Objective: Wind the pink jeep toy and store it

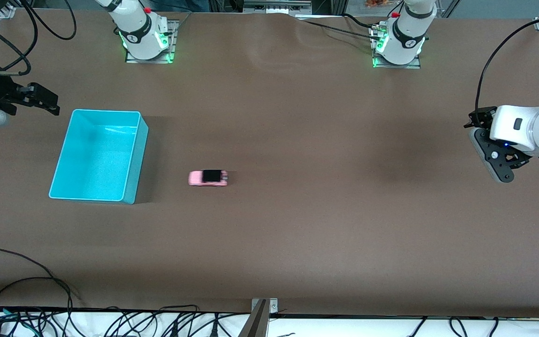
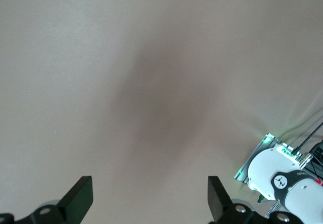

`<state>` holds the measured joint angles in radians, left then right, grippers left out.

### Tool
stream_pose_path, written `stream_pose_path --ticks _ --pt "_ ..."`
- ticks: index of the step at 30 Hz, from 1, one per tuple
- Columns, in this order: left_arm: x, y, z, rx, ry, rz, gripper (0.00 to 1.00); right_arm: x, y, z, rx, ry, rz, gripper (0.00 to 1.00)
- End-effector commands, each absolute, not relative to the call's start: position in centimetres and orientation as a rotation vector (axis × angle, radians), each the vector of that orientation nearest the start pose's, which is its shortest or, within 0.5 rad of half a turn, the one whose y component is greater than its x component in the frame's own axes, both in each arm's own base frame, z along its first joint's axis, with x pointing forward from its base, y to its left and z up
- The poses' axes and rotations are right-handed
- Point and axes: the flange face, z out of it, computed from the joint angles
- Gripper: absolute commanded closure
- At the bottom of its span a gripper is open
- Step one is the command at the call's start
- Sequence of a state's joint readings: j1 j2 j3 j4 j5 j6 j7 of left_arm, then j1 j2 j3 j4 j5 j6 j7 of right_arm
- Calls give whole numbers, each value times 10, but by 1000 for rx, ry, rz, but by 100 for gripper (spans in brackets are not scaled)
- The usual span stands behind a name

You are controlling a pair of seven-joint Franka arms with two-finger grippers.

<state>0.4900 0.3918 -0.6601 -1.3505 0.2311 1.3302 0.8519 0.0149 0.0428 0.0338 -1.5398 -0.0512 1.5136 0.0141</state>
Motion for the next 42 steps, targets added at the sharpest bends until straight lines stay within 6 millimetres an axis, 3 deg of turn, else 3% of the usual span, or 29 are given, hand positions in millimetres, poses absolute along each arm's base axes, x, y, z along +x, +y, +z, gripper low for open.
stream_pose_path --ticks 1,6,10,14,19,24,30,34,39,42 --pt "605 -34 538 -2809 1422 495 0 563 19 609 -3167 -62 130 0" --pt "599 -48 539 -2801 1331 516 0 562 23 609 -3137 -63 132 0" --pt "598 -37 534 -2856 1301 519 0 563 25 606 -3122 -68 139 0" --pt "595 -32 538 -2924 1280 403 0 567 32 597 -3119 -118 161 0" --pt "579 -45 548 -2947 1193 323 0 576 52 580 -3079 -362 186 0" --pt "573 -50 556 -3042 790 285 0 590 68 556 -3002 -673 189 0" --pt "561 -60 567 -3083 374 210 0 608 82 511 -2841 -1066 233 0" --pt "551 -63 577 -3074 365 109 0 619 85 479 -2726 -1256 256 0" --pt "542 -51 579 -3081 332 75 0 638 93 416 -2519 -1567 266 0" --pt "538 -45 579 -3106 317 80 0 639 96 385 -2453 -1653 265 0"
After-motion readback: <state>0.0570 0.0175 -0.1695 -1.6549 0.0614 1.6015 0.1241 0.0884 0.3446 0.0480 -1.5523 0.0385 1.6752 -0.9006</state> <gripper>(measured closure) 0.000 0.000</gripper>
